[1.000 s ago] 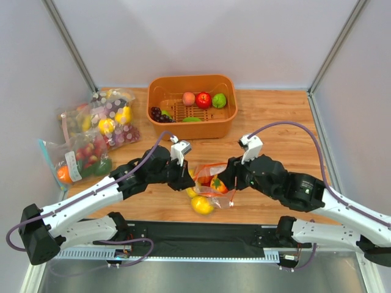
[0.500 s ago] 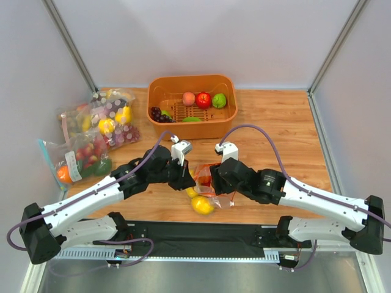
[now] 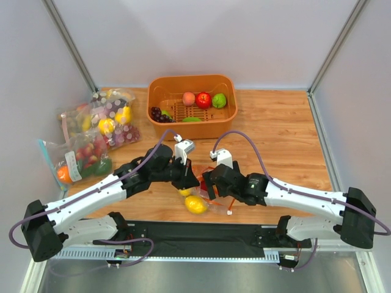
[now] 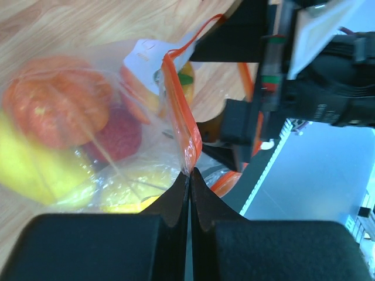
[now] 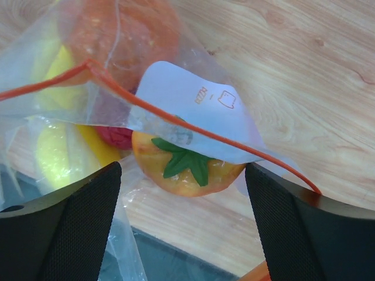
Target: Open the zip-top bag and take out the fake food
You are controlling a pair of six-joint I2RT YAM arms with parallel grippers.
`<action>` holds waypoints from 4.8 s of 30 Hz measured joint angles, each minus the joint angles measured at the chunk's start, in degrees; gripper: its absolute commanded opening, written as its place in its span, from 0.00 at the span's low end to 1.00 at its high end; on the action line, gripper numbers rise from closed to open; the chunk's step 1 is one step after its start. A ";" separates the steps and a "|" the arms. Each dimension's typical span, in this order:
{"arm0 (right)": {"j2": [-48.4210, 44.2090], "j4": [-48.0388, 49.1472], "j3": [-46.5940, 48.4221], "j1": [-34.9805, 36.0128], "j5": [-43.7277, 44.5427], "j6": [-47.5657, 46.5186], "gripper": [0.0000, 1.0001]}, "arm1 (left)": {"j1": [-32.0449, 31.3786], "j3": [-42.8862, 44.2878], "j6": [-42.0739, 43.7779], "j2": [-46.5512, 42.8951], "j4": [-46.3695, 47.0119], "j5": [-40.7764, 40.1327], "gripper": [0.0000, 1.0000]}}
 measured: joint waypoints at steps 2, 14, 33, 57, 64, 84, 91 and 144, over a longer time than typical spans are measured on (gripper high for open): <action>0.39 2.93 -1.77 -0.39 0.15 -0.04 0.88 | 0.00 0.00 -0.20 0.04 0.90 0.66 0.00; 2.25 18.97 -10.54 -1.40 1.20 -0.02 0.88 | 0.13 -0.11 -2.08 2.82 5.81 4.66 0.00; -5.14 27.82 -14.71 -1.49 3.28 -0.42 0.43 | 0.22 -0.85 -2.93 3.32 8.31 4.59 0.00; -29.94 2.80 -3.52 -1.44 0.22 -1.51 0.38 | 6.80 -4.20 -5.53 1.51 3.87 -0.70 0.00; -16.74 6.10 6.01 -8.07 -2.47 -6.73 0.37 | 6.80 -5.03 -5.51 -1.27 3.61 -0.13 0.00; 30.27 10.51 47.28 -34.82 -20.94 -18.71 0.83 | 6.84 -8.37 -5.57 -7.52 2.71 1.84 0.00; 40.15 4.68 58.97 -36.26 -21.92 -20.28 1.00 | 6.82 -8.39 -5.53 -10.03 1.51 1.79 0.00; 7.45 7.26 8.00 4.79 -8.70 3.87 0.51 | 6.84 -8.22 -2.32 -20.28 -8.74 -2.67 0.49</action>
